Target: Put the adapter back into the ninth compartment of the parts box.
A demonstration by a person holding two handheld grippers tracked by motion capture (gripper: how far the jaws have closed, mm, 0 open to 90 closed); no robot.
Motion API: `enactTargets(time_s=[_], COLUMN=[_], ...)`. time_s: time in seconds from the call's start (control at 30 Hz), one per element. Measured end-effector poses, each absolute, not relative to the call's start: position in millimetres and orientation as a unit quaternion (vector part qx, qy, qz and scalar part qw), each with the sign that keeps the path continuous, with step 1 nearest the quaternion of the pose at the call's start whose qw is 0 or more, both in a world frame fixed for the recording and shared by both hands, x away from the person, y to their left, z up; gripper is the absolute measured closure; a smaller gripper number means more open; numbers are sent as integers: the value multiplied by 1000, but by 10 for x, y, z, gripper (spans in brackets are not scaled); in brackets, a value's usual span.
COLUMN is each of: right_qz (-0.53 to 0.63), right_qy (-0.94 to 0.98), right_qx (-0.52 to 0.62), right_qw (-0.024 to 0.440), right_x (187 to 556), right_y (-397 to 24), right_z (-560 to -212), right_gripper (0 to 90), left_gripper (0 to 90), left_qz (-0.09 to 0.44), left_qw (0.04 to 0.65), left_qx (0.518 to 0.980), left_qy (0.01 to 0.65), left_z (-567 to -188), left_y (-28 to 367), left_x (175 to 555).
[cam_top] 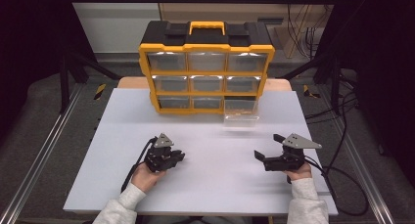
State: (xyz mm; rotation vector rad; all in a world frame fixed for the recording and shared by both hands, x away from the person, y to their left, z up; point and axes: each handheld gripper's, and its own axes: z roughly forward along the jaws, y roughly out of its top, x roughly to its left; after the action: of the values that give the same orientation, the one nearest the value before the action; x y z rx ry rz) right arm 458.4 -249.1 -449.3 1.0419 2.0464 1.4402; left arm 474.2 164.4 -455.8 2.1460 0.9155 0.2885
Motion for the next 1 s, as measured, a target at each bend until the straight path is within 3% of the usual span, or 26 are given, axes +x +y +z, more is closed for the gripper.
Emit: enactTargets(time_s=[1.0], right_qz=[521], right_qy=[737], right_qx=[376], right_qw=[212], right_x=[4577], right_y=[-2507], right_z=[-4482], right_gripper=[2], left_gripper=[757], left_qz=[113], left_qw=[417], left_qx=[835], left_qy=[340], left_z=[-4243], left_y=[1549], left_x=[4683])
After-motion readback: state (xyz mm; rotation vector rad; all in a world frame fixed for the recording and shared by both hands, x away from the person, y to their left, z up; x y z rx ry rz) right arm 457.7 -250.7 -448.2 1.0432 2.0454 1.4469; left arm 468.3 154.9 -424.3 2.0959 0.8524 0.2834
